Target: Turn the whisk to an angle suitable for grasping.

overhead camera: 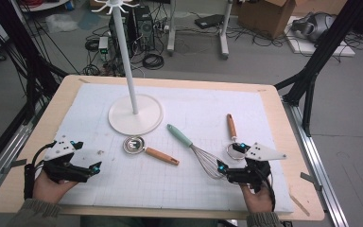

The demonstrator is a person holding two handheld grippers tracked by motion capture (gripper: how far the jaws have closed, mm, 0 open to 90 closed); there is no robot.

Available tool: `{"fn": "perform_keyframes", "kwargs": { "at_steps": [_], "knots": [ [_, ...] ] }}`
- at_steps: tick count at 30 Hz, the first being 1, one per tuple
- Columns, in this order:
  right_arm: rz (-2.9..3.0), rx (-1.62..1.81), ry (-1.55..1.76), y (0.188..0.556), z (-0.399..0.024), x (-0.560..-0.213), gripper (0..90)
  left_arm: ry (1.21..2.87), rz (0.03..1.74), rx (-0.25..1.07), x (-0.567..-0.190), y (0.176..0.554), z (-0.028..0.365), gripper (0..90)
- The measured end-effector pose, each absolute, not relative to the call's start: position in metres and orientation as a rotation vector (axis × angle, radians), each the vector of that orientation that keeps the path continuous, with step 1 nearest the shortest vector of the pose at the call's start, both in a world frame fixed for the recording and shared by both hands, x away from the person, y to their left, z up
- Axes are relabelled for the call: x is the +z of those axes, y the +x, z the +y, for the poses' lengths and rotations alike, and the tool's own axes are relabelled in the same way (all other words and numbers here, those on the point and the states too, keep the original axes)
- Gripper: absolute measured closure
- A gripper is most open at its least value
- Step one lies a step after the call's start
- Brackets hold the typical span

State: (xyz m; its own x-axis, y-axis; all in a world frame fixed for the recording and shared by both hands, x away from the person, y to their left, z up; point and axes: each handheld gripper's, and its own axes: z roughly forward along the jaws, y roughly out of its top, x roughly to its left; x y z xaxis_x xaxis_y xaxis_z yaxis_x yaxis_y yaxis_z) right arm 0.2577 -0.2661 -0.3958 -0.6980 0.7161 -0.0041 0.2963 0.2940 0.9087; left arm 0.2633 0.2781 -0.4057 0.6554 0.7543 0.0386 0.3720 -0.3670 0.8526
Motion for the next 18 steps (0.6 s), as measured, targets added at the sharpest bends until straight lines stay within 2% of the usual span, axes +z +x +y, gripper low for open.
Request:
{"fn": "perform_keyframes", "kwargs": {
  "at_steps": [18],
  "knots": [
    [2.168, 1.409, 0.919, 0.2592, -0.263, -0.3956, 16.7, 1.977, 0.879, 0.543, -0.4054, 0.2616, 0.2786, 1.8]
  ]
}}
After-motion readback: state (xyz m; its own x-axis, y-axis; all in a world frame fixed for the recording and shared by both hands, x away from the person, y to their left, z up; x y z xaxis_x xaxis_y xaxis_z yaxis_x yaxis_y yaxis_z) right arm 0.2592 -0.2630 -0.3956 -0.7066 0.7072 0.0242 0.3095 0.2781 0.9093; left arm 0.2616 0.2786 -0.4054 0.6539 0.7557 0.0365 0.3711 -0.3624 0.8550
